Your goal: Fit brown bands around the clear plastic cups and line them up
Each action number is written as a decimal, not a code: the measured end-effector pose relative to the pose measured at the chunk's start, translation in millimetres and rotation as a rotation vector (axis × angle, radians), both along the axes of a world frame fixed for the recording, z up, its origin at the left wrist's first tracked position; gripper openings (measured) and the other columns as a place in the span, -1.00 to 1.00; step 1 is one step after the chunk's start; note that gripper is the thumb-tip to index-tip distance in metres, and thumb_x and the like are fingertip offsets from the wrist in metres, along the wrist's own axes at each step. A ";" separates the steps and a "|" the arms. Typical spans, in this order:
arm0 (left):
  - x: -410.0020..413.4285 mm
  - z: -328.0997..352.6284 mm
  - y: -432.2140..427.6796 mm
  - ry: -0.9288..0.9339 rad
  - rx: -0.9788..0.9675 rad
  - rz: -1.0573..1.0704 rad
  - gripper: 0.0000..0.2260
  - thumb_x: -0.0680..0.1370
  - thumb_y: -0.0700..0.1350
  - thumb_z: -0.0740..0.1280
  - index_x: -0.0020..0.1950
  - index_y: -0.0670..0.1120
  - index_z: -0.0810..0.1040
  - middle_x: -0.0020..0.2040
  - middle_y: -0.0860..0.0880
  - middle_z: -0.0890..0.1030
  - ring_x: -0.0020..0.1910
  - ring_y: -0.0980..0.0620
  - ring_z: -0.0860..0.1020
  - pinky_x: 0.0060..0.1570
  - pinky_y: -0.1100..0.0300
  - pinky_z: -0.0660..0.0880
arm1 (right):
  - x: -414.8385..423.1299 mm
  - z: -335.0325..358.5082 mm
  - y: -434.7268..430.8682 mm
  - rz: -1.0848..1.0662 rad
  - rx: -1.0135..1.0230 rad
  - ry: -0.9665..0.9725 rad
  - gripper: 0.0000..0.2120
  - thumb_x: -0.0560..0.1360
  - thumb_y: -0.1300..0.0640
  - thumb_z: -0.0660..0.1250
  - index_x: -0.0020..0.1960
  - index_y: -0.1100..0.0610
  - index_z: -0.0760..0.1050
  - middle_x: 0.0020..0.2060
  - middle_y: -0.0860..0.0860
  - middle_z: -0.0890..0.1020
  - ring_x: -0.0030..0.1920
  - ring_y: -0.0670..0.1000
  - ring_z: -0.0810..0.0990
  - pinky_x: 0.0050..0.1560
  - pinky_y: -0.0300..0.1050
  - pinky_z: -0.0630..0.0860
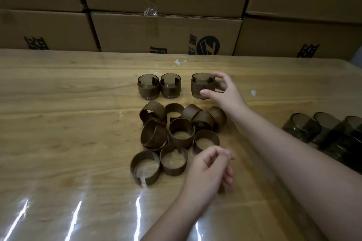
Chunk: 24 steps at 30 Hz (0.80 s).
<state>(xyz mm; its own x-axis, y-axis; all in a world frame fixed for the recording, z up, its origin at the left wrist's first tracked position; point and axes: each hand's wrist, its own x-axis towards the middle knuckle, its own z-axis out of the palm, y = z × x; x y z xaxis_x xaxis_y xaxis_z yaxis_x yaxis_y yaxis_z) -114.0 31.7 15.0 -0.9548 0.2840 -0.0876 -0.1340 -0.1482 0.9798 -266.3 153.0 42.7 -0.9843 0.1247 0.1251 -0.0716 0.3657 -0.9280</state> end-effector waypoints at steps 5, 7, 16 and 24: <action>0.8 -0.8 0.2 0.000 0.002 -0.032 -0.78 0.64 -0.17 0.18 -0.16 -0.07 0.54 -0.46 0.04 0.50 -0.50 0.13 0.46 -0.47 0.33 0.39 | -37.9 -7.4 -4.5 0.013 -0.003 -0.042 -0.47 0.42 0.18 0.50 0.30 -0.05 0.38 0.32 0.04 0.51 0.37 0.04 0.41 0.16 -0.11 0.37; 0.9 -1.6 0.0 0.013 -0.006 -0.039 -0.79 0.65 -0.13 0.16 -0.11 -0.04 0.54 -0.44 0.04 0.52 -0.47 0.12 0.48 -0.46 0.30 0.41 | -50.8 -10.7 -6.2 0.019 -0.001 -0.051 -0.48 0.42 0.20 0.50 0.28 -0.06 0.38 0.32 0.05 0.51 0.36 0.05 0.42 0.14 -0.12 0.37; 1.9 -3.7 1.5 0.020 -0.010 -0.056 -0.84 0.49 0.08 0.20 -0.18 0.12 0.56 -0.43 0.07 0.53 -0.45 0.13 0.50 -0.42 0.29 0.43 | -69.1 -29.4 -8.9 0.086 0.062 -0.080 -0.51 0.38 0.20 0.53 0.18 -0.06 0.36 0.38 0.05 0.43 0.44 0.06 0.33 0.29 -0.11 0.25; 2.6 -6.2 1.1 0.051 -0.023 -0.077 -0.83 0.48 0.11 0.18 -0.21 0.22 0.56 -0.42 0.07 0.54 -0.44 0.13 0.51 -0.41 0.29 0.43 | -65.4 -30.4 -4.5 0.094 0.099 -0.045 -0.52 0.37 0.20 0.54 0.12 -0.10 0.36 0.41 0.04 0.40 0.46 0.04 0.29 0.24 -0.14 0.19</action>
